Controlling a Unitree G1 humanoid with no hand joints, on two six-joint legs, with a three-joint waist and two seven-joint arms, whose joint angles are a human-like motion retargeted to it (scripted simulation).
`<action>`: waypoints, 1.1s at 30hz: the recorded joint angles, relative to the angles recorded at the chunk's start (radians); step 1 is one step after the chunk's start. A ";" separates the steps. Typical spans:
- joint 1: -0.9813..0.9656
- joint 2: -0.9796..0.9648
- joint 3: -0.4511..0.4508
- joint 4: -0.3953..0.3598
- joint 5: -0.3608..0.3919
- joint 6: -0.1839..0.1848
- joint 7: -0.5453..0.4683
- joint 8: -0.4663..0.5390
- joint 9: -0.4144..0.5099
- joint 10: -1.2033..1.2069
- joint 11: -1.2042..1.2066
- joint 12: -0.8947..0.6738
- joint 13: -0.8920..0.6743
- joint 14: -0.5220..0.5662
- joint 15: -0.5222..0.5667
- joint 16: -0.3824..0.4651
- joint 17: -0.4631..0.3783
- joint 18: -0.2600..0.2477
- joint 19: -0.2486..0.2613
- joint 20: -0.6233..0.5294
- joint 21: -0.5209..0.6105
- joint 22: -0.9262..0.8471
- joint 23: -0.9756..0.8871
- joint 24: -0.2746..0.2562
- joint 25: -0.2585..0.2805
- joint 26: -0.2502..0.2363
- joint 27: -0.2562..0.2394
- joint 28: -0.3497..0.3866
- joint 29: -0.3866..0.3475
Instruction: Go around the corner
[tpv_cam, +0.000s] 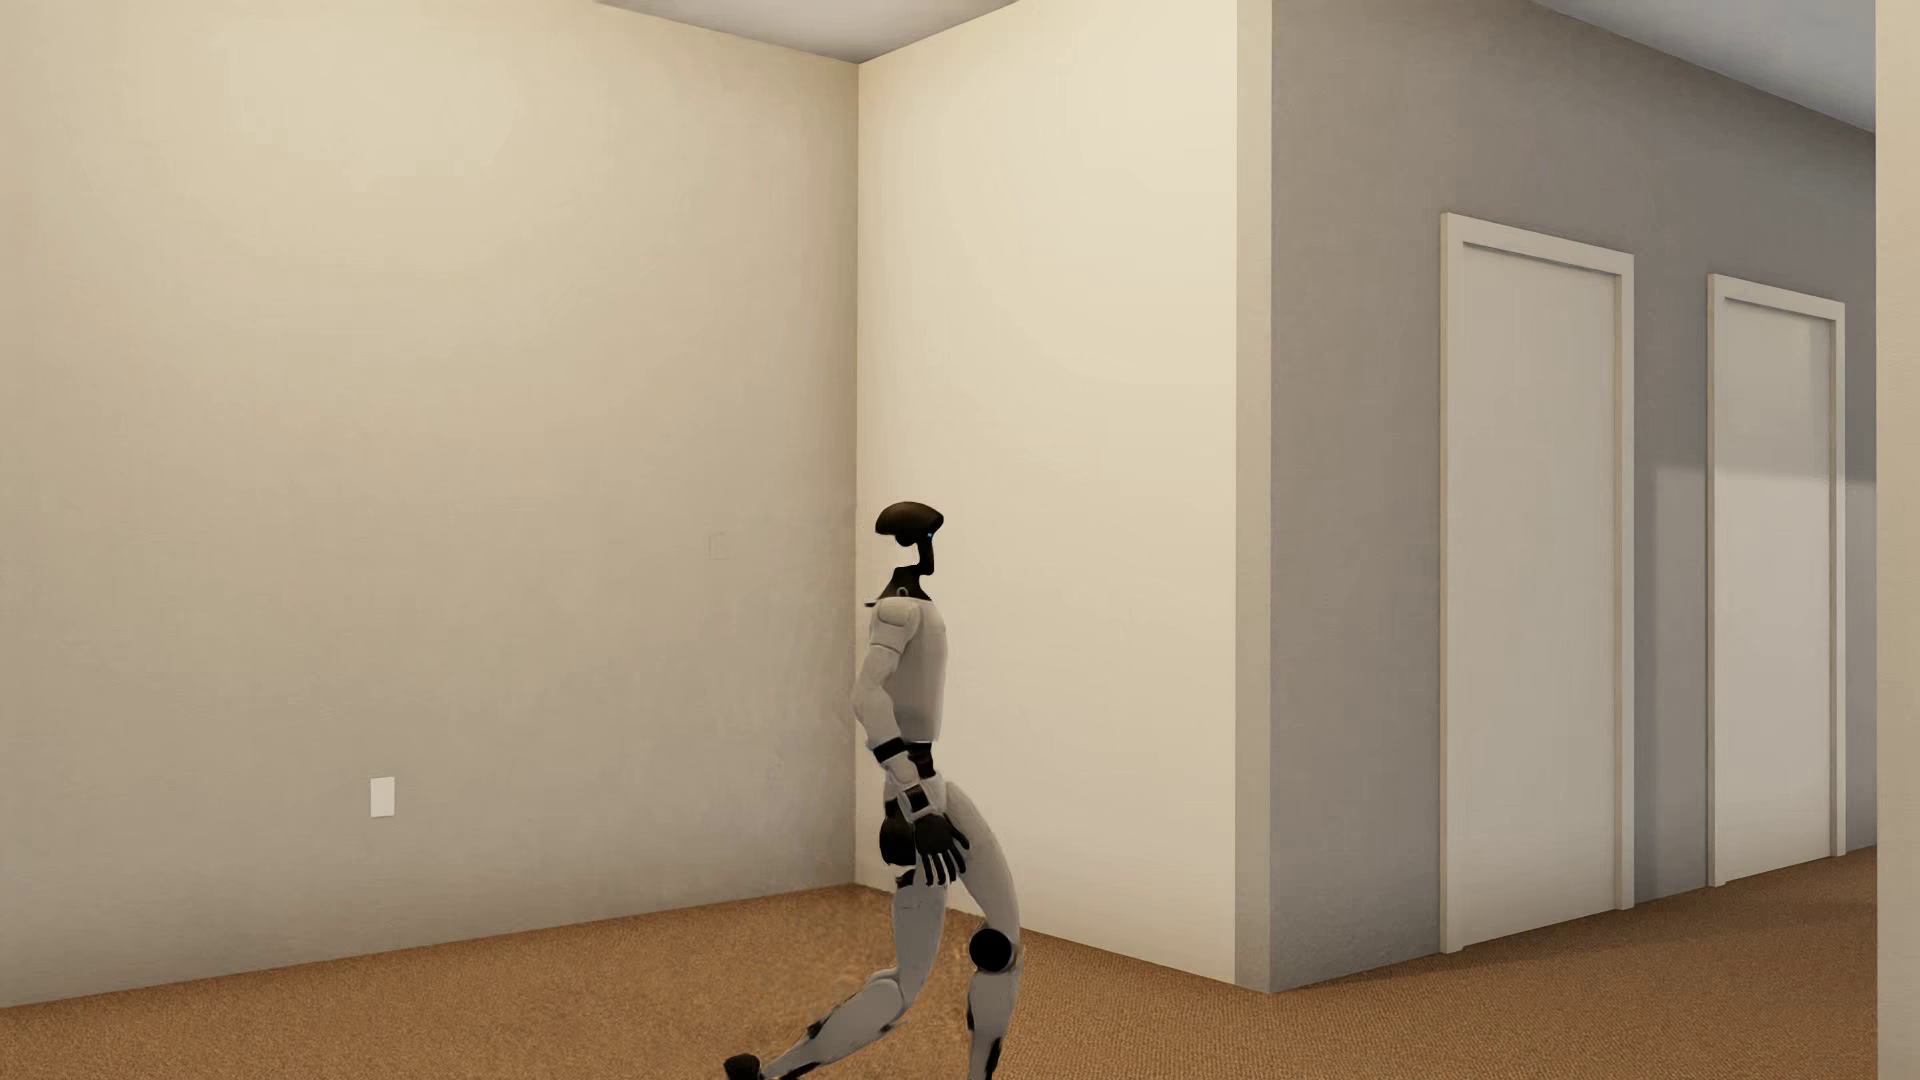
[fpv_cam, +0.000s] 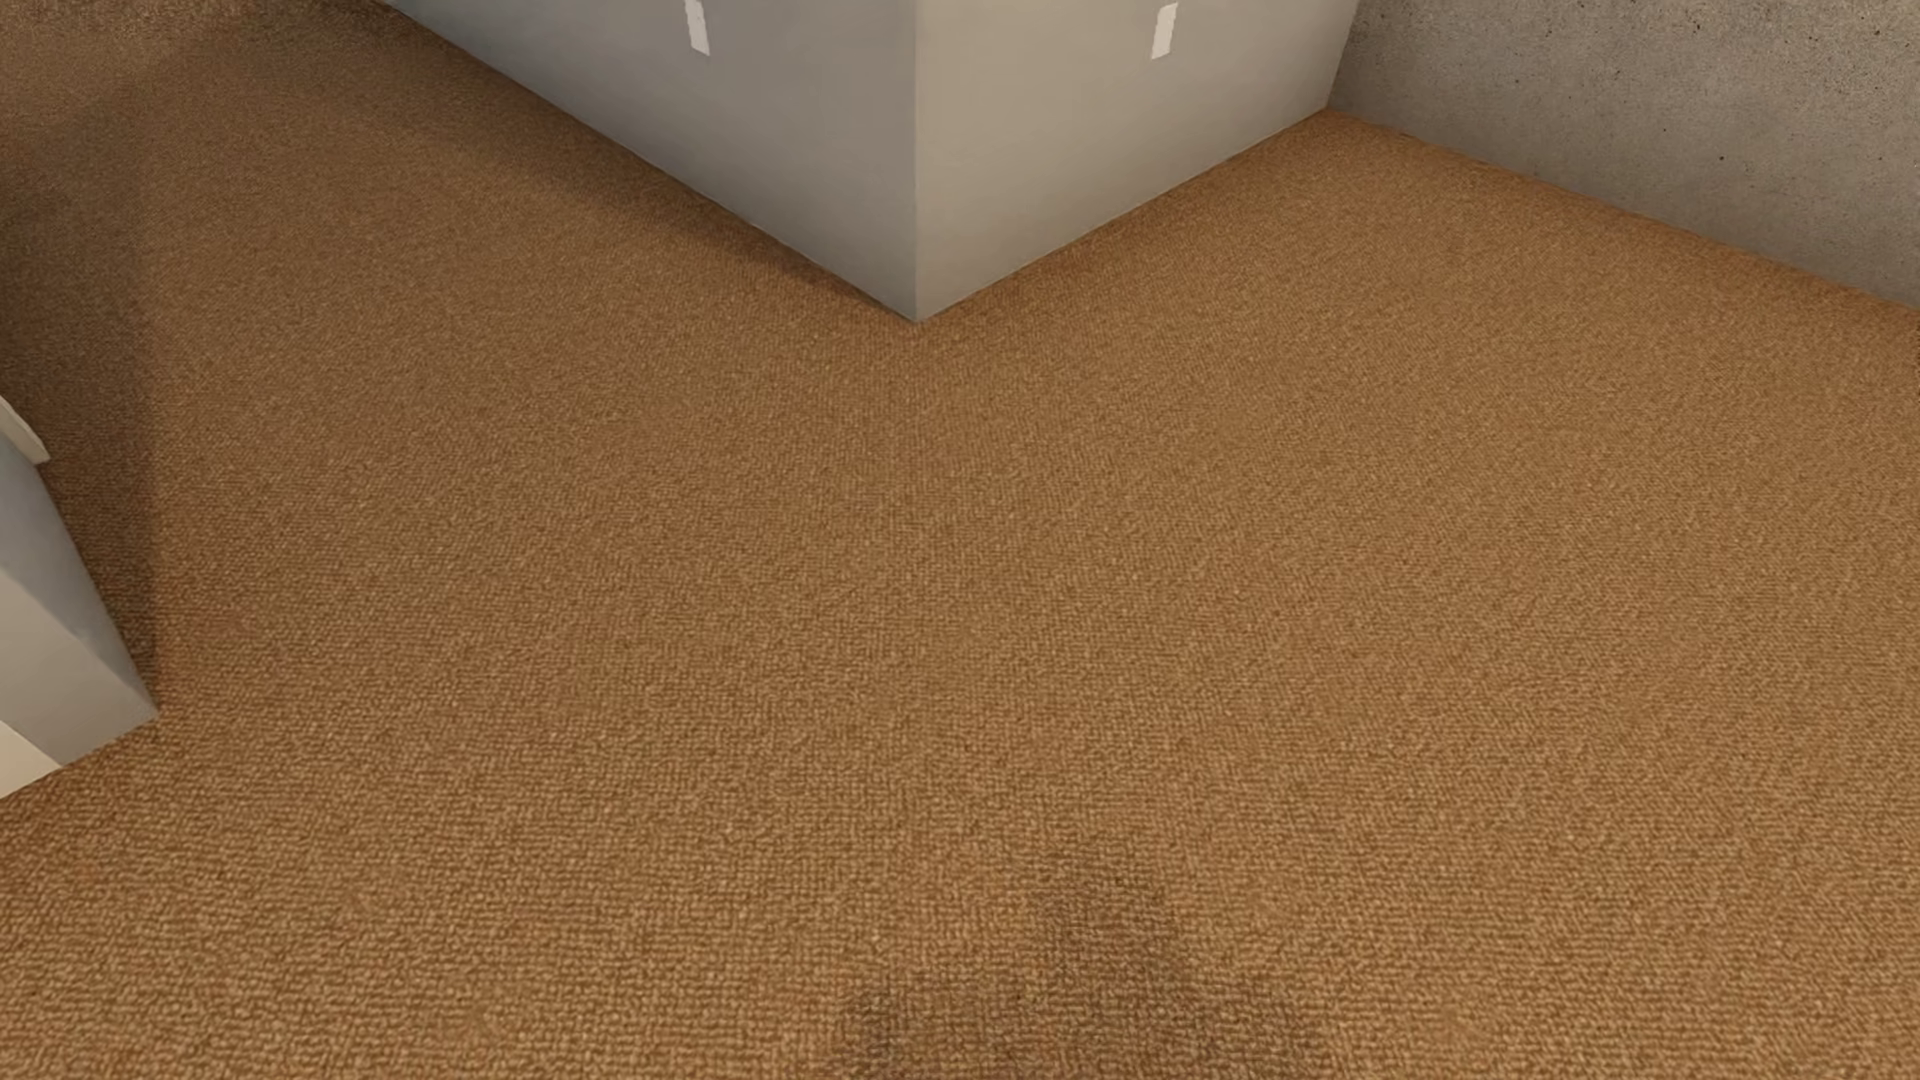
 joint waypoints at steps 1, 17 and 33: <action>0.048 -0.104 -0.038 -0.026 -0.011 -0.004 0.000 0.000 0.002 0.038 0.233 -0.005 0.012 -0.021 0.050 0.000 0.003 0.000 0.000 -0.009 0.017 0.015 0.039 0.000 0.000 0.000 0.000 0.000 0.000; 0.218 -0.344 -0.245 0.099 -0.032 0.149 0.000 0.000 0.036 0.595 -0.141 -0.162 0.097 0.018 -0.183 -0.049 0.030 0.000 0.000 0.085 0.091 -0.036 0.198 0.000 0.000 0.000 0.000 0.000 0.000; 0.170 -0.422 -0.088 -0.071 -0.039 0.007 0.000 0.000 0.032 0.023 0.456 -0.071 0.062 -0.202 -0.250 0.009 0.006 0.000 0.000 0.055 0.155 -0.040 0.098 0.000 0.000 0.000 0.000 0.000 0.000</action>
